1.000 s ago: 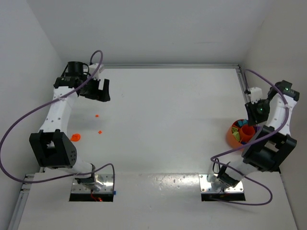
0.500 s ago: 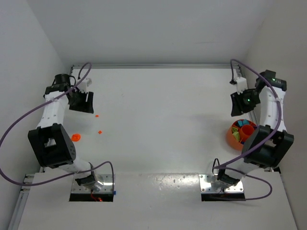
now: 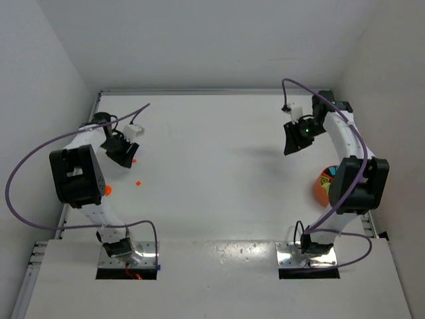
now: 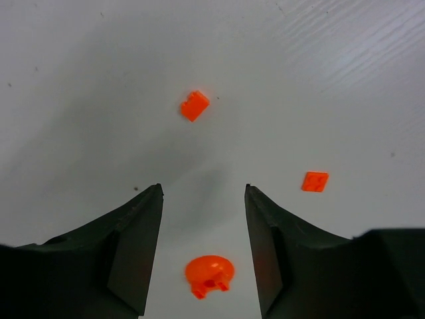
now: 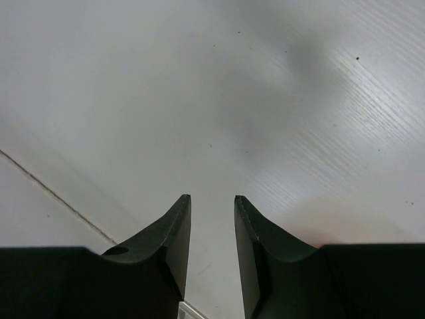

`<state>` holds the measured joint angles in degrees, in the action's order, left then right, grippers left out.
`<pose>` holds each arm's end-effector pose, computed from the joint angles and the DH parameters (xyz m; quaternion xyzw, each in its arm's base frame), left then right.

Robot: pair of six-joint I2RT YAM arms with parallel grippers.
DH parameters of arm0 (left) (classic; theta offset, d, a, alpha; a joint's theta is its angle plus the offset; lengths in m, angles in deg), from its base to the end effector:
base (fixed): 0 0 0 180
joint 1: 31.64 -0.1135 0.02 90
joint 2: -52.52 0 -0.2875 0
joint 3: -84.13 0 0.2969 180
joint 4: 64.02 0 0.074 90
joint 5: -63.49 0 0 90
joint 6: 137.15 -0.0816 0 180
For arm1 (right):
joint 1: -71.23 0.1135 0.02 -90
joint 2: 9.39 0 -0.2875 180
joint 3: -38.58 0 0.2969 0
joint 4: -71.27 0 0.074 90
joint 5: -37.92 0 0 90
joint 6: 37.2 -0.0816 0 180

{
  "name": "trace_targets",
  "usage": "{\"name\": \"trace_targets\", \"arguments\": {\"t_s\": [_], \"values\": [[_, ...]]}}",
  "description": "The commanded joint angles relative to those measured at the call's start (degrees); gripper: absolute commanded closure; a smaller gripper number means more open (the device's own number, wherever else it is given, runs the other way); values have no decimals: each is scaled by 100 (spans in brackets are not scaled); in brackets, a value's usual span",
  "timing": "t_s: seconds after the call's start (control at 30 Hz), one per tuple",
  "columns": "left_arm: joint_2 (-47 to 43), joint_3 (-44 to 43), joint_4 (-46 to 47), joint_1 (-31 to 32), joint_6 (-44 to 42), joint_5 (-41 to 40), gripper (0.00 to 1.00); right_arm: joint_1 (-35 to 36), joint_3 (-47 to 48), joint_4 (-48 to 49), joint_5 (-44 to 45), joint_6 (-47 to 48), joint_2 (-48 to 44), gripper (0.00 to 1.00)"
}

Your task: Sort the legos into containers by color

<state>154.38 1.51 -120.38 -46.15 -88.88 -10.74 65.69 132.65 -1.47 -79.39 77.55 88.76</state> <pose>0.3902 0.0781 0.1493 0.2480 0.9511 -0.0615 0.1736 0.3921 -0.0004 0.2343 -0.1878 0.9473 0.1972 0.1689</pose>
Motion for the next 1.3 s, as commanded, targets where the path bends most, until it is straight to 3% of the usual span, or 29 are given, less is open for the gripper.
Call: {"name": "trace_targets", "arguments": {"t_s": [0.0, 0.23, 0.4, 1.0, 1.27], "values": [[262, -479, -98, -193, -1642, 653, 42, 193, 152, 307, -152, -278, 3, 67], [615, -902, -344, -299, -2970, 1428, 44, 449, 152, 369, 23, -392, 55, 67], [817, -849, -574, -185, -3481, 1534, 46, 554, 152, 369, 76, -445, 170, 67], [976, -401, 50, 167, -3367, 1376, 47, 660, 205, 474, 129, -498, 328, 67], [1151, -349, 164, 229, -3253, 1122, 54, 660, 205, 474, 129, -498, 380, 67]]}}
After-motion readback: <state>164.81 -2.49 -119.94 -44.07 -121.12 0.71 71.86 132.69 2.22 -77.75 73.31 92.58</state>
